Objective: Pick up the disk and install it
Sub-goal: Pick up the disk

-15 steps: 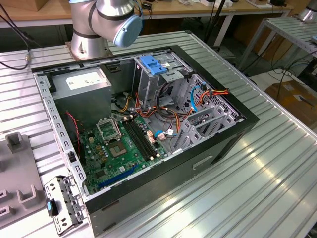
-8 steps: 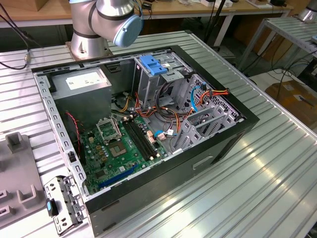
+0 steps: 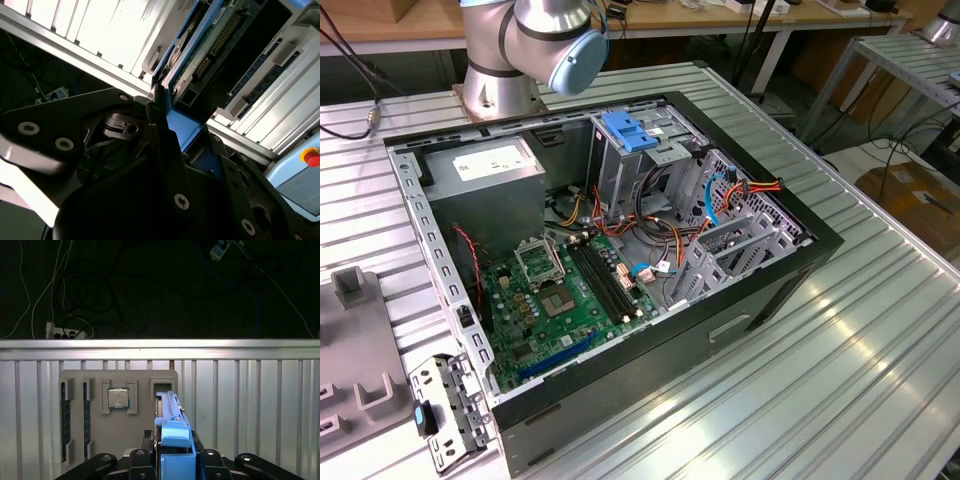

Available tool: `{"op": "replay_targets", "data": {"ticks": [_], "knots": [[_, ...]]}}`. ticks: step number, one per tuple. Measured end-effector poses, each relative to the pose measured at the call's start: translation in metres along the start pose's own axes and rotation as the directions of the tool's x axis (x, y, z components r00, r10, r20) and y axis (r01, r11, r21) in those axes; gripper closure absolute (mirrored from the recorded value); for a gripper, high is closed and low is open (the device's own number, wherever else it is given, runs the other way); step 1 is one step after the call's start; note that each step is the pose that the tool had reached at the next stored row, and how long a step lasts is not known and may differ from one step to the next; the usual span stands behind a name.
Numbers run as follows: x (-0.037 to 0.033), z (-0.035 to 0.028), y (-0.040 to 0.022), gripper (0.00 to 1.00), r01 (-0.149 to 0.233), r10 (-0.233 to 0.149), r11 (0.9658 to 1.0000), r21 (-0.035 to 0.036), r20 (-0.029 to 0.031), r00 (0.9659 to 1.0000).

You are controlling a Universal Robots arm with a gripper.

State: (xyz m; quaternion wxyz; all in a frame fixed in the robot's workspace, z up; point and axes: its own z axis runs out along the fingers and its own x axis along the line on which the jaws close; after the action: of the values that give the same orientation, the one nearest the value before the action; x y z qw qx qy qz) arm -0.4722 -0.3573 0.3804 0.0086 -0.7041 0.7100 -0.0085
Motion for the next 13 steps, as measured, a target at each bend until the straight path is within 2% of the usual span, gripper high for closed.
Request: {"op": "replay_targets", "data": {"ticks": [2, 3, 5, 8, 13], "knots": [[0.0000, -0.0023, -0.0001, 0.63, 0.000, 0.000, 1.0000, 0.0000, 0.0000, 1.0000], [0.0000, -0.0077, -0.0002, 0.63, 0.000, 0.000, 1.0000, 0.0001, 0.0001, 1.0000], [0.0000, -0.0145, -0.0004, 0.63, 0.000, 0.000, 1.0000, 0.0000, -0.0009, 1.0000], [0.0000, -0.0212, -0.0006, 0.63, 0.000, 0.000, 1.0000, 0.0001, -0.0015, 1.0000], [0.0000, -0.0268, -0.0007, 0.63, 0.000, 0.000, 1.0000, 0.0000, -0.0020, 1.0000]]}}
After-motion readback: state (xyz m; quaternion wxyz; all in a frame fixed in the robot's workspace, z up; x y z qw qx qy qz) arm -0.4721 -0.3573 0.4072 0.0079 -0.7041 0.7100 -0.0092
